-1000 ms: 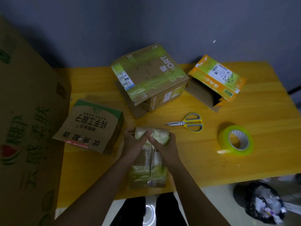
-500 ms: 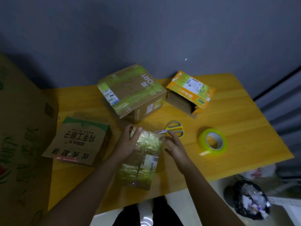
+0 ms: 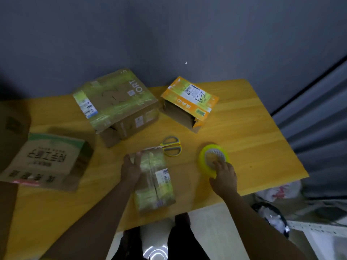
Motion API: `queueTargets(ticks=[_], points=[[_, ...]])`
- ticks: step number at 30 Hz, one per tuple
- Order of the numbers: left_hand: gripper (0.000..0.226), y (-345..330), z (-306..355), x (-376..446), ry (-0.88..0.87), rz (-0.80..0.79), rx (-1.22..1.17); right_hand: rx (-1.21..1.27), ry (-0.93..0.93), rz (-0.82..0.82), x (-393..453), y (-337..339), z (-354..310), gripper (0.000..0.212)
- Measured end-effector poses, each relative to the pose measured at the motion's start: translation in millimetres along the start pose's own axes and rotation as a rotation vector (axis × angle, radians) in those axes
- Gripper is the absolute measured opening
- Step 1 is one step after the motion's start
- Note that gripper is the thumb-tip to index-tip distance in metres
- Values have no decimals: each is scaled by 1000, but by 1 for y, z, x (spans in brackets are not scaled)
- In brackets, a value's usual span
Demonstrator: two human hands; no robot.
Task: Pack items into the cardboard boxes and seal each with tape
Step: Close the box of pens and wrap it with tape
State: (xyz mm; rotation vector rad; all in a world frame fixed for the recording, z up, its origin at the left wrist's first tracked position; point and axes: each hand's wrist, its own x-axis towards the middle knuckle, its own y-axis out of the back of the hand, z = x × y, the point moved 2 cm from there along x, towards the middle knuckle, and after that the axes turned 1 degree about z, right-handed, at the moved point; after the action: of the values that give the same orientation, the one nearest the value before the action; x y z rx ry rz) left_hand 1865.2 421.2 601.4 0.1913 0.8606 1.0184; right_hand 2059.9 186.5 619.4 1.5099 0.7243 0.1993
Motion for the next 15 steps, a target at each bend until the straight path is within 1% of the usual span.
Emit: queueTargets(ticks=[2,3,4,5,6,7,9,11,12,14,15], points=[[72,-8,5,-10,-78,173,101,-149,113,-83,11,-4,10,58],[71,-16,9,-14,-152,240,188,-197,166,-105,16,-6,14,57],[68,-24,15,-20,-239,266,274,-239,219,-116,21,-8,17,56],[62,-36,21,-25,-334,250,323,-278,271,-118,26,-9,19,55],[57,-48,28,-32,-437,207,334,-311,326,-106,31,-11,20,53],[51,-64,35,-38,-541,130,326,-334,378,-83,35,-10,22,50],[45,-96,50,-56,-658,-60,314,-339,473,-51,39,-6,25,46],[52,-125,62,-72,-620,-258,349,-284,540,-39,42,-3,31,48],[56,-138,65,-74,-572,-328,337,-212,563,-32,42,-1,34,51],[59,-157,77,-76,-534,-376,287,-49,614,-22,46,3,43,58],[58,-163,82,-76,-533,-381,268,6,647,9,47,6,47,62]])
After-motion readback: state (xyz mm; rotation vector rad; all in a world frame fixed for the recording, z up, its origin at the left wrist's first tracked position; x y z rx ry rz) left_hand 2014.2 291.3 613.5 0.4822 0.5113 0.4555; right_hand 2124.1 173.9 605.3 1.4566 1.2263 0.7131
